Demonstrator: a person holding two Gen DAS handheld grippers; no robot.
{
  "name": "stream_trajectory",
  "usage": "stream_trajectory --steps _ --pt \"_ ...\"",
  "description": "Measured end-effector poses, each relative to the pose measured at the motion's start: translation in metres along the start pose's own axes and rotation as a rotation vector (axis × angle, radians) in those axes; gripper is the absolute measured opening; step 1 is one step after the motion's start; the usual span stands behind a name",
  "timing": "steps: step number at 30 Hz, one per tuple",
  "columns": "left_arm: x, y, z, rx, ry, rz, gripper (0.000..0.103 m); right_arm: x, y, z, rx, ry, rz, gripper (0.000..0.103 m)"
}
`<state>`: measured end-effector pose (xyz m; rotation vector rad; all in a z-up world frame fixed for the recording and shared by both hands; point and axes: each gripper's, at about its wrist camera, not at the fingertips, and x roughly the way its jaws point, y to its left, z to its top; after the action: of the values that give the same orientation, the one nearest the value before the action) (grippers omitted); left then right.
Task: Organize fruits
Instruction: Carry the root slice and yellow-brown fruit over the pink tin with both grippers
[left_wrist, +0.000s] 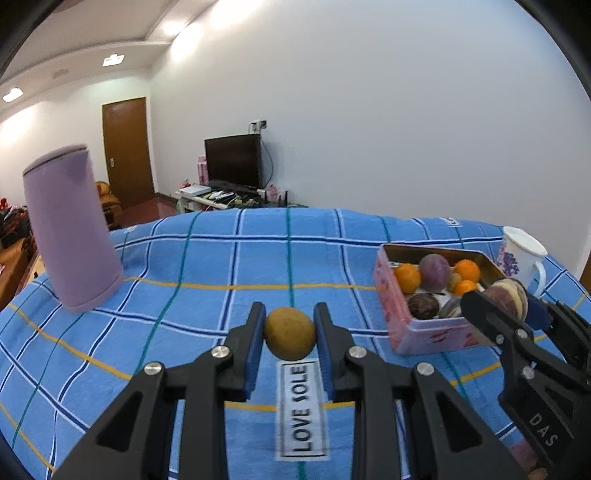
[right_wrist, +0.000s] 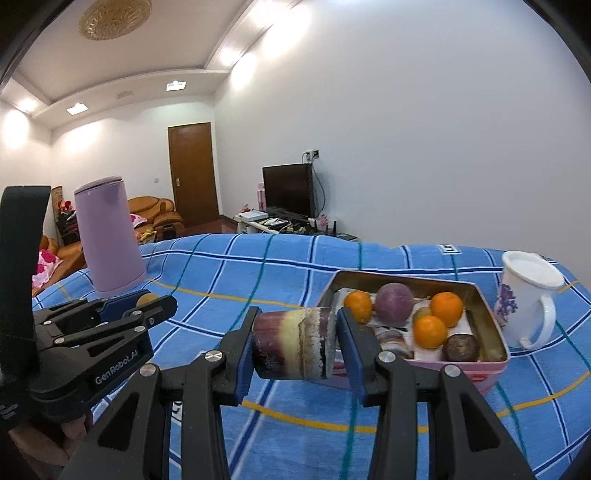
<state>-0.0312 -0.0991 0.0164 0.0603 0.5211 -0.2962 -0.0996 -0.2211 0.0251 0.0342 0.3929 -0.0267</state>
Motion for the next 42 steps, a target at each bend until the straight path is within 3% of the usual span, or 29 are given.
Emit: stream_trajectory --steps 18,31,42 --pt "0.003 -0.071 0.017 0.074 -0.028 -0.096 0.028 -0.018 -0.065 0.006 0.060 -0.057 -0.111 0.043" --pt "0.014 -0.101 0.025 0.085 -0.008 -0.169 0.028 -0.030 -0.122 0.009 0.122 -0.087 -0.238 0.043" --pt "0.040 -0.134 0.036 0.078 0.043 -0.234 0.028 -0.031 -0.143 0.011 0.157 -0.076 -0.300 0.043"
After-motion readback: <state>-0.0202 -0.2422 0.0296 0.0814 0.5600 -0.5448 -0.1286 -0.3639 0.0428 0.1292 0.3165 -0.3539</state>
